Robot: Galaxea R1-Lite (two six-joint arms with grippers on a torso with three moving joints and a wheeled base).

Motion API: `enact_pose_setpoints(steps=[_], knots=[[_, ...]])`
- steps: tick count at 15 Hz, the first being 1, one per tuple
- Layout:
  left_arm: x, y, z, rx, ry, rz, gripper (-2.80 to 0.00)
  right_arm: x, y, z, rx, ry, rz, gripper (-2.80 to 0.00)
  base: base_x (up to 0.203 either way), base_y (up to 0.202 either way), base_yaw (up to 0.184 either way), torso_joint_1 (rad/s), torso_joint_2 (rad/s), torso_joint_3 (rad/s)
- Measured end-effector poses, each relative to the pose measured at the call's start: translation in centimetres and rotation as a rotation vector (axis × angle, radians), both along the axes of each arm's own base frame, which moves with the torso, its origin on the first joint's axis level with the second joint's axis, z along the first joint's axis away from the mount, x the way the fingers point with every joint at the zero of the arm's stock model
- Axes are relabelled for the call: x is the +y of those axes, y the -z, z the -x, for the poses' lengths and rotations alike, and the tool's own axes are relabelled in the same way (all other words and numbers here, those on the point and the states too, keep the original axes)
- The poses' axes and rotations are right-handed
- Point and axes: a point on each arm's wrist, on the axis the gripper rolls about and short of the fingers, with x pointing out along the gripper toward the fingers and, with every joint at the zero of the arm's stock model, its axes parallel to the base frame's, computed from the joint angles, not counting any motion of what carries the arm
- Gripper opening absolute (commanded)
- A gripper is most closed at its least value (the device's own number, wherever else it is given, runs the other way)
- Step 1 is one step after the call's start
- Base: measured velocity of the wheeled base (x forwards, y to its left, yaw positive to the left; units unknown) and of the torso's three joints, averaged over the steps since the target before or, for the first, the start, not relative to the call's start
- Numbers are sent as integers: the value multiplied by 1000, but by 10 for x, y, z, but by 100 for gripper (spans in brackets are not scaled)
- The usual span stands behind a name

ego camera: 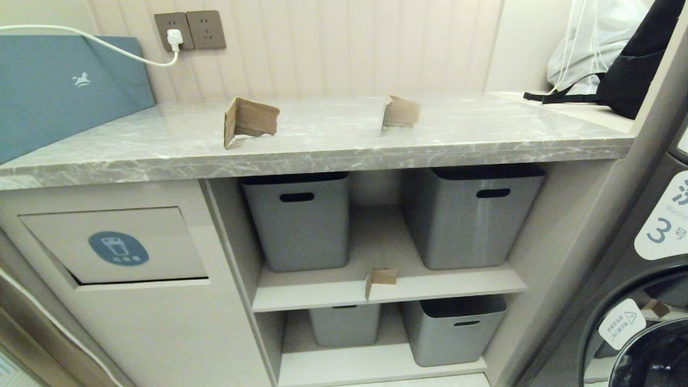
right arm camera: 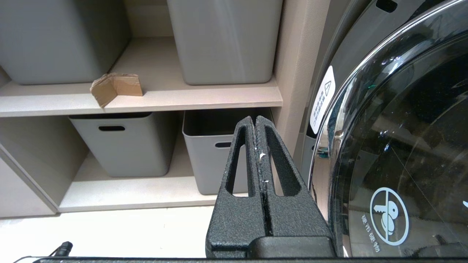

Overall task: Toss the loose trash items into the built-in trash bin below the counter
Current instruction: Pick up the garbage

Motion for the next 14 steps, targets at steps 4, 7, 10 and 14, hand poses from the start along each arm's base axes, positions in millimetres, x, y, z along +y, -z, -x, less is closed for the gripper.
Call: enact_pose_setpoints(steps=[4,7,10,14], knots=[[0,0,0,0,0,0,-280,0,0,0,0,0,0,-280,0,0,0,0,0,0],[0,0,0,0,0,0,-280,0,0,0,0,0,0,-280,0,0,0,0,0,0],[0,0,0,0,0,-1,-280,0,0,0,0,0,0,-280,0,0,0,0,0,0],[0,0,0,3,0,-2,-280,0,0,0,0,0,0,-280,0,0,0,0,0,0]])
